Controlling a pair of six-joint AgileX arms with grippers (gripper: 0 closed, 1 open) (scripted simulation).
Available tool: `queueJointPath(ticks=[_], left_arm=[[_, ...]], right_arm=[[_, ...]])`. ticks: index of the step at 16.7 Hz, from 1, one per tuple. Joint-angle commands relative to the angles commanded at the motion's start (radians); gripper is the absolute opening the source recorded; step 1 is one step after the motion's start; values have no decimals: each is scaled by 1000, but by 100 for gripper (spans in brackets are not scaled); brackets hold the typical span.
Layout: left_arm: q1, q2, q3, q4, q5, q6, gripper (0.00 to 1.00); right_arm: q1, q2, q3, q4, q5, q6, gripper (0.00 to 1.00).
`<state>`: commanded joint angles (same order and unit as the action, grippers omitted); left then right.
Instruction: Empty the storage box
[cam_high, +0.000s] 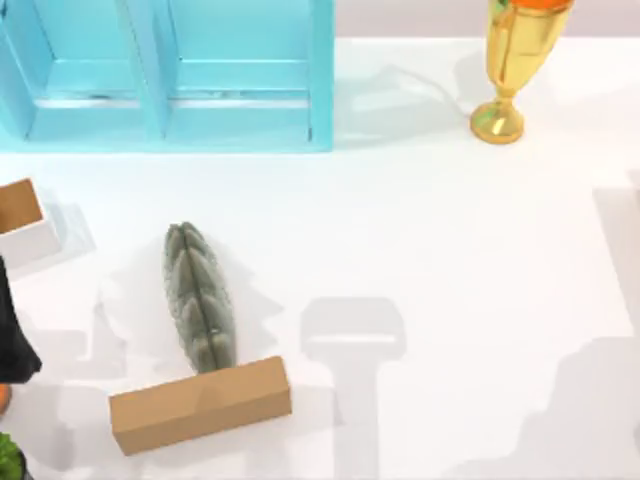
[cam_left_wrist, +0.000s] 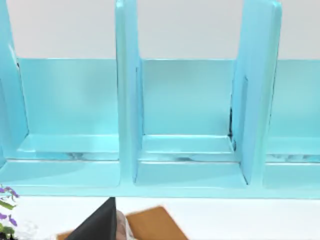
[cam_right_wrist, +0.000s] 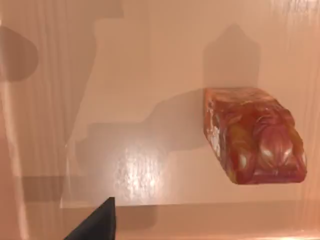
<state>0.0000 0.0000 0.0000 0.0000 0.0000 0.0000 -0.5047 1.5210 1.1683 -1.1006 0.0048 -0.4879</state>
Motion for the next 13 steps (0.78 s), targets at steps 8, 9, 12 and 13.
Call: queueJointPath(ticks=[8, 9, 12, 13], left_arm=[[0, 0, 0, 0, 0, 0, 100], [0, 0, 0, 0, 0, 0, 100], [0, 0, 0, 0, 0, 0, 100], [0, 0, 0, 0, 0, 0, 100]], right_arm=[[-47, 142, 128, -103, -2, -53, 100], [-43, 139, 125, -100, -2, -52, 100], [-43, 140, 90, -65, -2, -48, 100], [-44, 143, 67, -40, -2, -49, 100]])
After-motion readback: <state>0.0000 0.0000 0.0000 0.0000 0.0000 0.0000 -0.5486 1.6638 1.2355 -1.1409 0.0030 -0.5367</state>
